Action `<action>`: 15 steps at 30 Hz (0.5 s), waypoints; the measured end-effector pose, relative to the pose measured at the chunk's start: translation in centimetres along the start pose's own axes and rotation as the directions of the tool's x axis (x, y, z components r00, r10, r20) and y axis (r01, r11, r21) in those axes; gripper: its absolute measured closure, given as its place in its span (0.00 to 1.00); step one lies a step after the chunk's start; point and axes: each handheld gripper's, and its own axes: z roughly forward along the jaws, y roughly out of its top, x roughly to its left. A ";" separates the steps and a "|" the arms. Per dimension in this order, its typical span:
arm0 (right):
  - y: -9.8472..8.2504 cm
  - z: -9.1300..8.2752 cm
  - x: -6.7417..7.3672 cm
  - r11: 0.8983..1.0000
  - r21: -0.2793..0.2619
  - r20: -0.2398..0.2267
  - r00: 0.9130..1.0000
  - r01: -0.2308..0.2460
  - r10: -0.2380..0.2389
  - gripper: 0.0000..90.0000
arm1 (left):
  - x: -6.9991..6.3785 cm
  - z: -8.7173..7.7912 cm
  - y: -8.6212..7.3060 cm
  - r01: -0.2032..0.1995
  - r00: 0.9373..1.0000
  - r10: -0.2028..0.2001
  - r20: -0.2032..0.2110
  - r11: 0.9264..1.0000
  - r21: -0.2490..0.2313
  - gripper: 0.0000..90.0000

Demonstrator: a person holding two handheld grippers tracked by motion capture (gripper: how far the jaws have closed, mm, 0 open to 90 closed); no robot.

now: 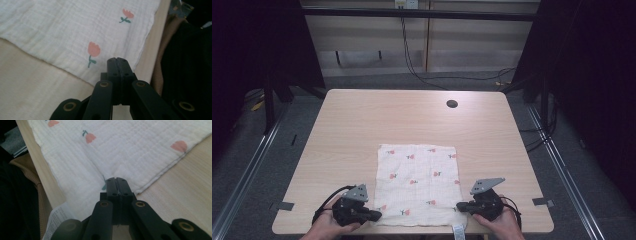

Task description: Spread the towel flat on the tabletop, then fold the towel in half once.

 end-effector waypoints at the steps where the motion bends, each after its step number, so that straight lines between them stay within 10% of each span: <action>1: 0.0 0.0 0.1 1.000 0.005 -0.002 1.000 -0.016 0.016 0.99 | 0.0 0.0 0.0 0.000 1.000 0.000 0.000 1.000 0.000 0.99; 7: 0.8 -0.7 -0.1 0.994 -0.112 0.042 0.999 -0.010 0.015 0.79 | 1.7 -1.4 1.3 0.057 0.997 -0.066 -0.051 0.984 -0.167 0.69; 15: 2.8 -1.3 -2.8 0.985 -0.171 0.097 0.994 -0.034 0.051 0.68 | 4.8 -2.5 2.1 0.133 0.979 -0.163 -0.125 0.966 -0.221 0.53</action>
